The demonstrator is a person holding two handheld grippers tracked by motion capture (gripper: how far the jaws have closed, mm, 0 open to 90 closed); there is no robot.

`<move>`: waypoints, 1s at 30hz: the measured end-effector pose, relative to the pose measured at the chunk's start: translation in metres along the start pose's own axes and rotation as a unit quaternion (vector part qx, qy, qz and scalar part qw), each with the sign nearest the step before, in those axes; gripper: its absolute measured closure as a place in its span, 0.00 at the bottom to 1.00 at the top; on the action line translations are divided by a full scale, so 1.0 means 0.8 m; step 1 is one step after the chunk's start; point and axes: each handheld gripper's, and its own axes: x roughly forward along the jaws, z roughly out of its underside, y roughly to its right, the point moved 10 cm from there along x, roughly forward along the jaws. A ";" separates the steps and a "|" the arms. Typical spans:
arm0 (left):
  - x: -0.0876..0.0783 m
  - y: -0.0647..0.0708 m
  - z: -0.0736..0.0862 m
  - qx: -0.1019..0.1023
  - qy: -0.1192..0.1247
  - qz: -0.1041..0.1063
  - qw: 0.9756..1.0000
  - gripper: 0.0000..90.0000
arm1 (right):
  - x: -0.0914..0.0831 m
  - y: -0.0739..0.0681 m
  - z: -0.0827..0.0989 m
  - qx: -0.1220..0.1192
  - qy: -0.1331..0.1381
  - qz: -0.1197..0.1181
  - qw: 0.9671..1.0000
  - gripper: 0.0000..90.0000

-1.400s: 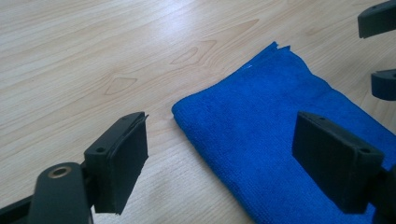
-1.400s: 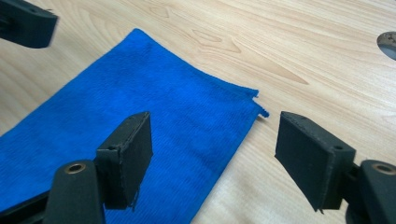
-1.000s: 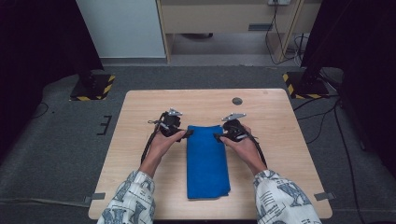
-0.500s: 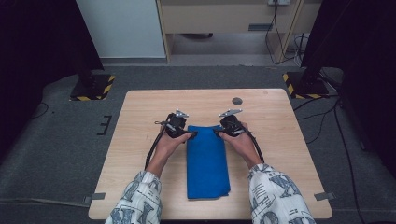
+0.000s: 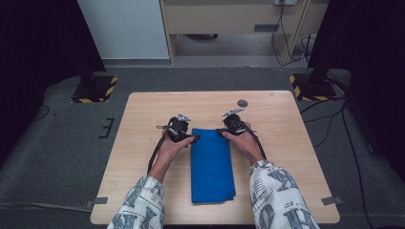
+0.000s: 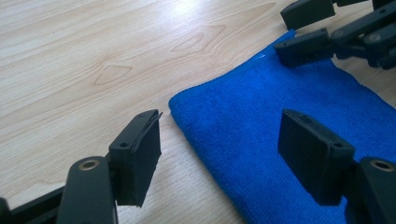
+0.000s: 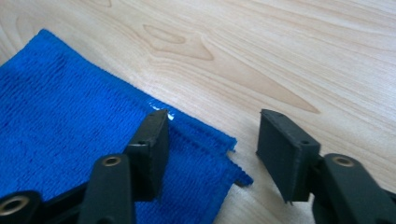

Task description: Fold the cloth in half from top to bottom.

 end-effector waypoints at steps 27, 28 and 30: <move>0.042 -0.019 -0.003 -0.020 0.001 -0.006 1.000 0.42 | -0.006 -0.017 0.004 -0.006 -0.007 -0.034 0.999 0.87; 0.043 -0.019 -0.002 -0.016 -0.003 -0.007 1.000 0.43 | -0.006 -0.017 0.004 -0.006 -0.008 -0.033 0.999 0.87; 0.046 -0.020 -0.001 -0.015 -0.003 -0.009 1.000 0.44 | -0.006 -0.017 0.004 -0.006 -0.008 -0.033 0.999 0.87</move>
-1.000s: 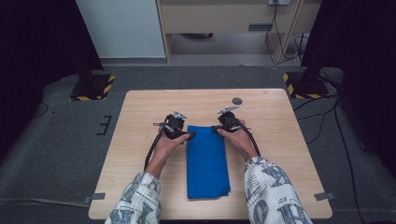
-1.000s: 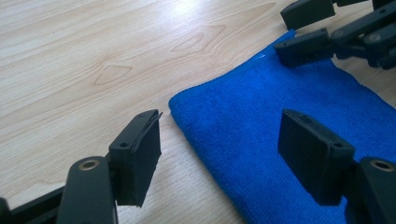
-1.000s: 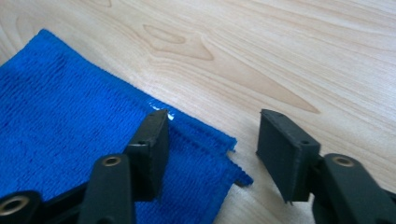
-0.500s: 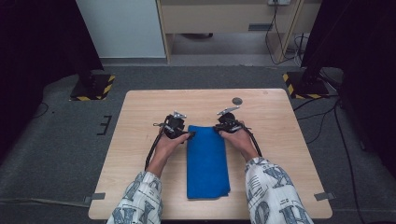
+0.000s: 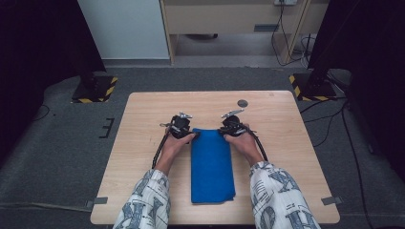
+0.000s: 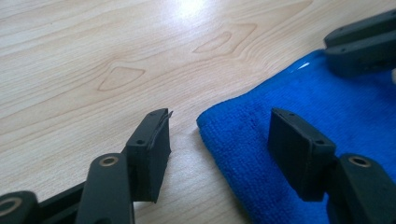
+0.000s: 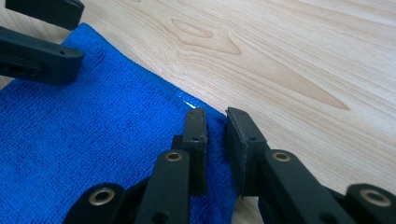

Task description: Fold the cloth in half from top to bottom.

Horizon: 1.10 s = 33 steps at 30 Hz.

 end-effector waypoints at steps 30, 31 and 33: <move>-0.029 0.039 -0.031 0.026 0.052 -0.005 0.998 0.96 | -0.046 -0.001 -0.015 0.011 0.051 0.001 0.999 0.98; -0.033 0.040 -0.035 0.029 0.053 -0.007 0.998 0.96 | -0.050 -0.001 -0.019 0.012 0.057 0.001 0.998 0.98; -0.039 0.041 -0.042 0.028 0.060 -0.009 0.998 0.96 | -0.056 -0.001 -0.023 0.013 0.063 0.001 0.998 0.98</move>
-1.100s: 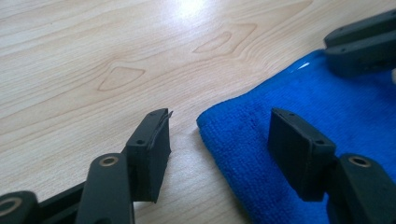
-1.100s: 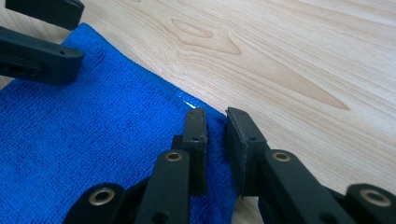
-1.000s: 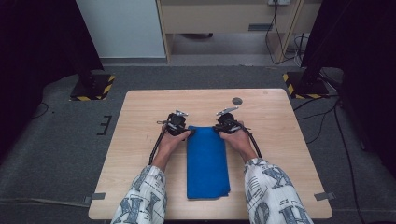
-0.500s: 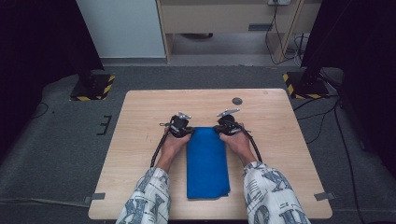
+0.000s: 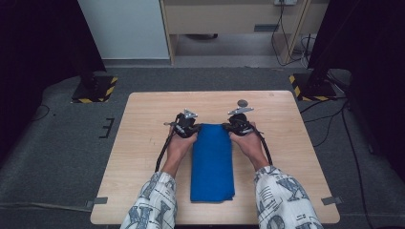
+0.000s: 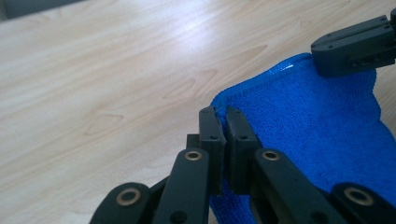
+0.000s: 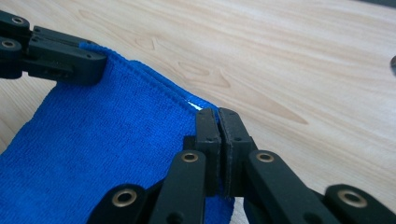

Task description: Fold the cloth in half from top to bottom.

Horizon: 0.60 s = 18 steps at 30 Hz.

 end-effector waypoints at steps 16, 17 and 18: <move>-0.014 -0.007 -0.039 0.001 0.045 -0.007 0.999 0.96 | -0.024 0.011 -0.048 -0.003 0.041 0.007 0.999 0.98; -0.014 -0.007 -0.041 0.001 0.047 -0.006 0.999 0.96 | -0.025 0.011 -0.051 -0.004 0.042 0.006 0.999 0.98; -0.015 -0.008 -0.043 0.002 0.049 -0.006 0.999 0.96 | -0.026 0.010 -0.053 -0.006 0.042 0.006 0.999 0.98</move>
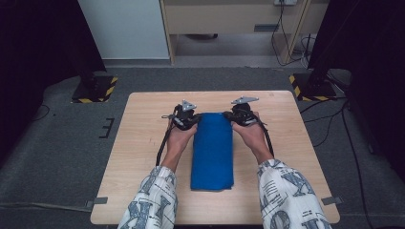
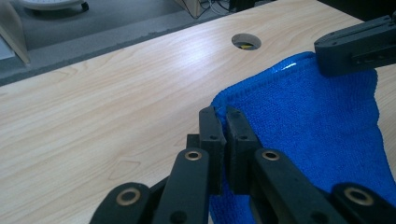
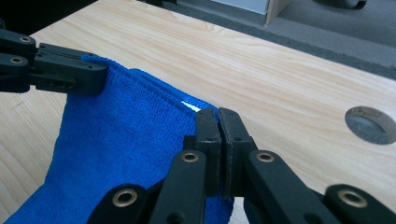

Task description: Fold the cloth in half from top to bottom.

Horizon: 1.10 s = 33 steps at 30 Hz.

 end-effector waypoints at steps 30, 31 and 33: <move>-0.031 0.016 0.008 0.019 0.013 0.013 1.000 0.96 | -0.028 -0.028 0.014 -0.049 0.009 -0.013 0.999 0.98; -0.032 0.018 0.010 0.020 0.015 0.014 1.000 0.96 | -0.029 -0.030 0.017 -0.052 0.008 -0.013 0.999 0.98; -0.035 0.024 0.014 0.025 0.014 0.017 0.999 0.96 | -0.032 -0.031 0.024 -0.052 0.007 -0.013 0.999 0.98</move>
